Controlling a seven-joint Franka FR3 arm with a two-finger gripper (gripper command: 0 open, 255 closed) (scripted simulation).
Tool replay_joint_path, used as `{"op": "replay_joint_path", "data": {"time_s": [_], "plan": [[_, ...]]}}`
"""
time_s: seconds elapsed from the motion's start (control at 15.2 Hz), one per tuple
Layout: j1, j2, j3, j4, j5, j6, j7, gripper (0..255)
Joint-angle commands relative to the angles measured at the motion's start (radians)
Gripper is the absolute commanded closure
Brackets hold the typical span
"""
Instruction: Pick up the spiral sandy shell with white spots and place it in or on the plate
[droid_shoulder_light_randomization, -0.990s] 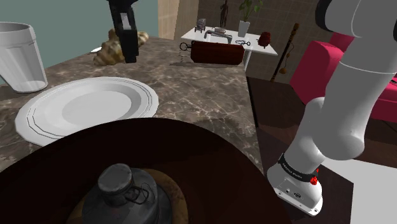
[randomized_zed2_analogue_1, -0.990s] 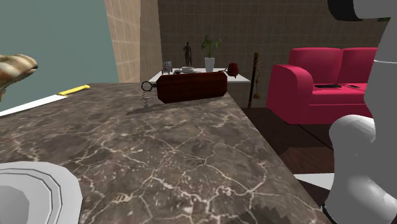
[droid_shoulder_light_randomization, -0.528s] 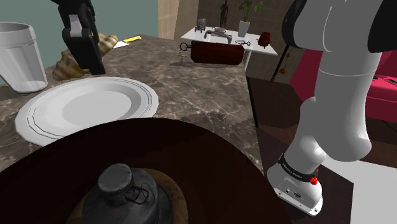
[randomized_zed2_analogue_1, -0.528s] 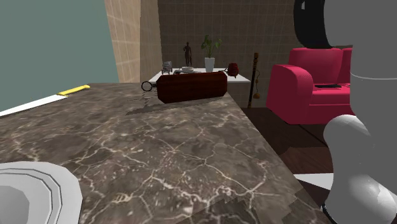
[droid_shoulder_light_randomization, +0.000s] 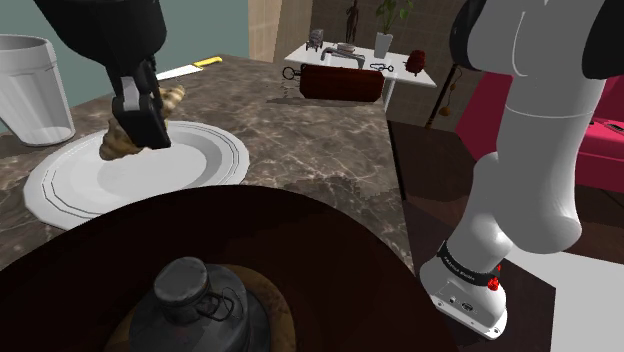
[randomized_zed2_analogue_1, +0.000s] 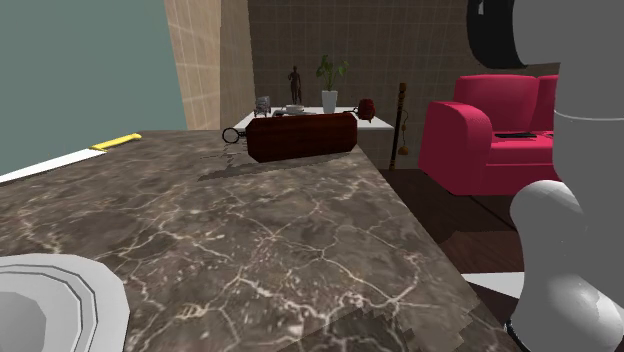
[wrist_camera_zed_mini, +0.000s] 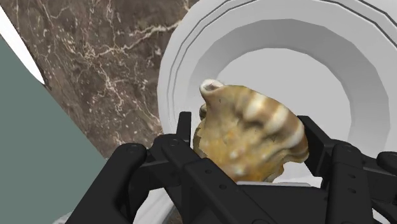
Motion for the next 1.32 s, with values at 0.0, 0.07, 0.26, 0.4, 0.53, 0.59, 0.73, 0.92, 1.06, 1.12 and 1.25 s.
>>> {"op": "replay_joint_path", "data": {"time_s": [0.0, 0.07, 0.26, 0.4, 0.53, 0.59, 0.73, 0.92, 1.06, 1.12, 1.25], "plan": [[-0.011, -0.008, 0.0, -0.039, 0.006, 0.03, 0.013, 255], [-0.016, -0.012, 0.0, -0.057, 0.009, 0.044, 0.018, 255], [-0.029, -0.021, 0.001, -0.106, 0.014, 0.082, 0.035, 255], [-0.03, -0.021, 0.002, -0.106, 0.014, 0.082, 0.035, 255], [-0.03, -0.021, 0.002, -0.106, 0.014, 0.082, 0.035, 255], [-0.03, -0.021, 0.002, -0.106, 0.014, 0.082, 0.035, 255], [-0.03, -0.021, 0.002, -0.106, 0.014, 0.082, 0.035, 255], [-0.03, -0.019, 0.002, -0.105, 0.013, 0.081, 0.035, 0], [-0.03, -0.019, 0.002, -0.105, 0.013, 0.081, 0.035, 0], [-0.03, -0.021, 0.002, -0.106, 0.014, 0.082, 0.035, 0], [0.007, -0.003, 0.009, -0.025, 0.001, 0.009, 0.028, 0]]}}
